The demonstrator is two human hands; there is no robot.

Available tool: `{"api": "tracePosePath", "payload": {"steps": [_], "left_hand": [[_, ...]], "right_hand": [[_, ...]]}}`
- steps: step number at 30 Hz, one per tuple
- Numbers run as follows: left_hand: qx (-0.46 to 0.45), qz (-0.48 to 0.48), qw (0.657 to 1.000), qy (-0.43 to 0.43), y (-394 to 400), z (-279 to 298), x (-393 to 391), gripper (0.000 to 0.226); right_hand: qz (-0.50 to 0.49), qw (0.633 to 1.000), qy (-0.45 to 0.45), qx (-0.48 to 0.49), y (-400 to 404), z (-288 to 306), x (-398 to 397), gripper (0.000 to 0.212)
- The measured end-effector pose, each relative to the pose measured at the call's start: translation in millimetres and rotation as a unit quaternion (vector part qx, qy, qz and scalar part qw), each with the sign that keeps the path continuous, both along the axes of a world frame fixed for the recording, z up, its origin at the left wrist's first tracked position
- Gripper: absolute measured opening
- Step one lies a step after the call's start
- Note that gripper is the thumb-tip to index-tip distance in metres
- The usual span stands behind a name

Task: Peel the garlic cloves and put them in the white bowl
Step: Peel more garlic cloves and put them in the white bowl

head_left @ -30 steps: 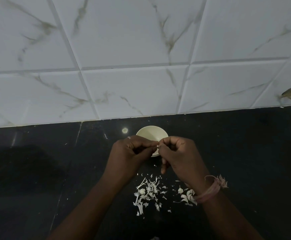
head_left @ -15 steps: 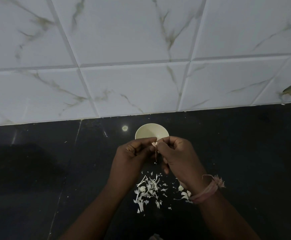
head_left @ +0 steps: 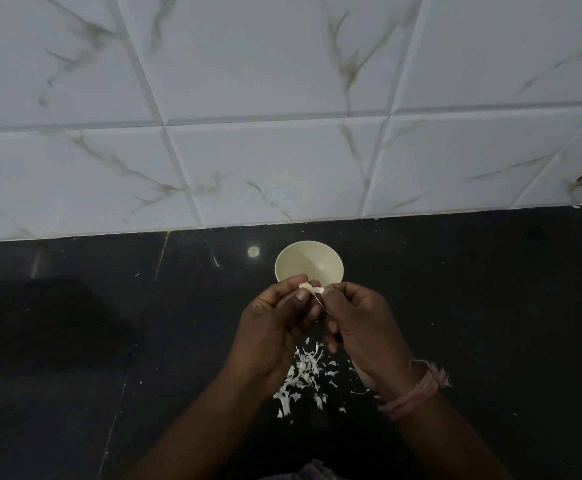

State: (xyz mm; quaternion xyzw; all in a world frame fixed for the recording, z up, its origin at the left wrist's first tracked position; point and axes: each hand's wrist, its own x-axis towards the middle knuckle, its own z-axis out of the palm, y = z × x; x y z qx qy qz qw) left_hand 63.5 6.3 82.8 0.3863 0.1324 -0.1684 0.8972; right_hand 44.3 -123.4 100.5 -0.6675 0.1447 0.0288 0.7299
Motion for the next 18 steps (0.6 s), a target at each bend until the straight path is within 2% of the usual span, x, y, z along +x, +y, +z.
{"api": "tracePosePath", "payload": {"steps": [11, 14, 18], "left_hand": [[-0.118, 0.048, 0.987, 0.099, -1, -3, -1, 0.033], [-0.103, 0.062, 0.988, 0.093, 4, -3, 2, 0.028], [-0.072, 0.057, 0.992, 0.086, 3, -7, 0, 0.042]], "right_hand": [[-0.032, 0.993, 0.033, 0.108, 3, -10, -2, 0.025], [-0.032, 0.997, 0.040, 0.050, -2, -14, -3, 0.021], [-0.024, 0.994, 0.030, -0.098, 0, -21, -6, 0.007]]}}
